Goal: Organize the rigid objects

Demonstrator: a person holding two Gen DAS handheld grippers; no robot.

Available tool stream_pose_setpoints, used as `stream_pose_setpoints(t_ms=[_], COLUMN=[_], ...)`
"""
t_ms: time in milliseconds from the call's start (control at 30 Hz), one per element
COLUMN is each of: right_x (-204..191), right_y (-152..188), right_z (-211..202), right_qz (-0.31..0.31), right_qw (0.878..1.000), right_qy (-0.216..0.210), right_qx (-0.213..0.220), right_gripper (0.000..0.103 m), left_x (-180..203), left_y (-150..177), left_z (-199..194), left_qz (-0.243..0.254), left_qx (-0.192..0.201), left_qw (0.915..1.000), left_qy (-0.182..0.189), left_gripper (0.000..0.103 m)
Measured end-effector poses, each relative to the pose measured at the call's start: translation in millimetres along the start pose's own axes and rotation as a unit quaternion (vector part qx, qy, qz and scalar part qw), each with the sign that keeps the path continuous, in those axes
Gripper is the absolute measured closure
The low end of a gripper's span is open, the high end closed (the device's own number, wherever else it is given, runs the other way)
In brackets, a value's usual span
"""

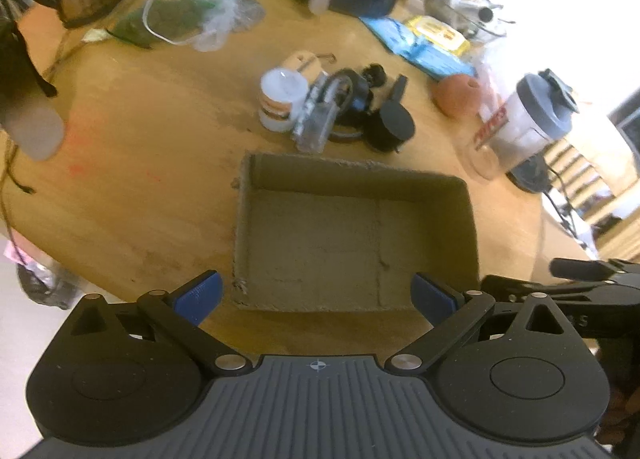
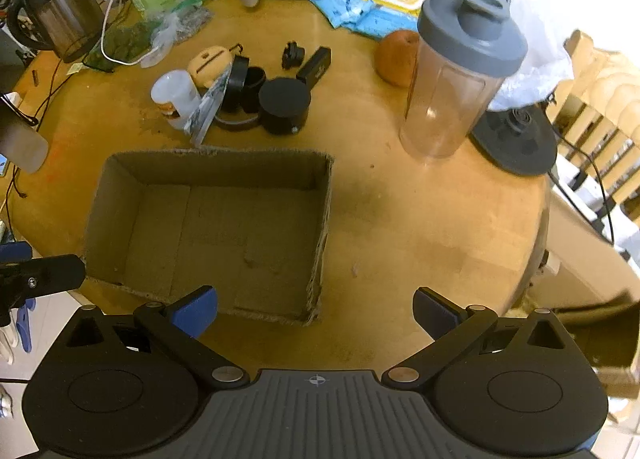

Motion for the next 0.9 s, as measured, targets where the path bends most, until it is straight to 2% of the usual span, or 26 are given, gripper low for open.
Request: stream_pose_setpoints(t_ms=[100, 167, 300, 467, 600, 767, 900], right_x=[5, 7, 13, 11, 8, 6, 2], right_y=[-5, -6, -10, -16, -22, -37, -53], right_z=[-3, -5, -9, -14, -10, -6, 2], right_qz=[-0.008, -0.011, -0.015, -0.046, -0.069, -0.061, -0.037], right_qw=[1.000, 0.999, 0.998, 0.994, 0.991, 0.990, 0.992], right_qy=[0.000, -0.009, -0.035, -0.048, -0.054, -0.066, -0.079], right_qx=[0.016, 0.030, 0.052, 0.091, 0.102, 0.107, 0.093], right_gripper=[0.000, 0.000, 0.000, 0.000, 0.000, 0.000, 0.000], left_x=[-6, -10, -19, -23, -15, -5, 1], left_y=[-6, -7, -1, 7, 10, -4, -15], left_z=[-11, -18, -20, -18, -15, -7, 2], left_qz=[-0.020, -0.037, -0.063, -0.047, -0.007, 0.040, 0.054], left_qx=[0.051, 0.081, 0.079, 0.065, 0.049, 0.059, 0.057], left_qw=[0.9977, 0.9945, 0.9924, 0.9915, 0.9946, 0.9931, 0.9951], left_qy=[-0.040, -0.054, -0.070, -0.102, -0.091, -0.093, -0.060], left_gripper=[0.001, 0.001, 0.001, 0.001, 0.001, 0.001, 0.001])
Point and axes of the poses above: each gripper's, at about its wrist camera, not at the fingertips, and z roughly the way its jaws point, x to its right, y to its underside, the point moved 10 cm from there along z, roughly the way its jaws point, and after that the axes turned 9 degrees about y, right-handed, at the moved point
